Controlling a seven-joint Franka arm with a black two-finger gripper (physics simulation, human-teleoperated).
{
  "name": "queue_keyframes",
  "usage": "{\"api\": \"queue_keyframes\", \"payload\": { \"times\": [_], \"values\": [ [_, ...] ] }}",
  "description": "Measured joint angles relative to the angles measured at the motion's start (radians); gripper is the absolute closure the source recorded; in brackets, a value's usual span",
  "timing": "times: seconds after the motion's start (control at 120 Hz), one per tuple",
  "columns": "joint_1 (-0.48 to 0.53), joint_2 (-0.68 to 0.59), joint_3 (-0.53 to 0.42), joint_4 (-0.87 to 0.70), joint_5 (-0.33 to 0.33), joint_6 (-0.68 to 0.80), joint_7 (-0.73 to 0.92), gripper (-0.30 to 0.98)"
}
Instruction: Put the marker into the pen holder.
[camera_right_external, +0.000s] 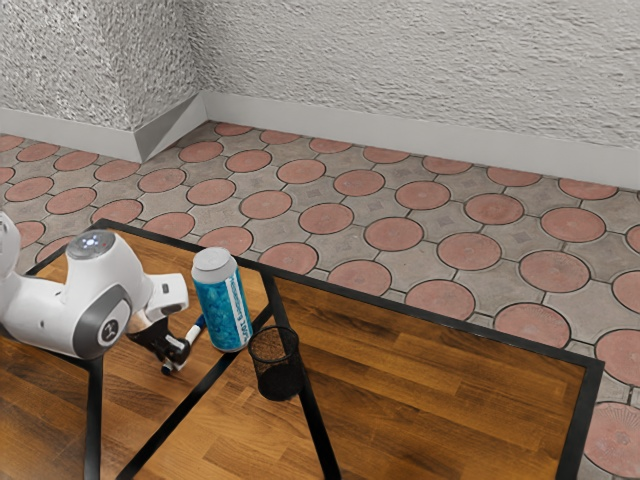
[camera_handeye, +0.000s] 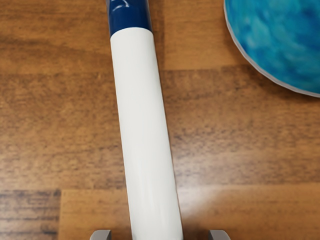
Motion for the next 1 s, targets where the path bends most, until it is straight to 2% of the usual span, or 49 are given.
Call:
{"api": "queue_keyframes", "payload": {
  "times": [0.308,0.583,0.725,0.85,1.0],
  "values": [
    [-0.001,0.008,0.001,0.000,-0.001,0.015,0.003,0.72],
    [0.025,-0.006,0.013,0.023,-0.001,0.022,0.015,0.78],
    [0.041,-0.076,0.041,0.037,0.001,0.017,0.032,0.79],
    [0.078,-0.142,0.038,0.130,0.003,-0.032,0.054,0.79],
    [0.072,-0.202,0.013,0.317,0.018,-0.171,0.078,0.78]
  ]
}}
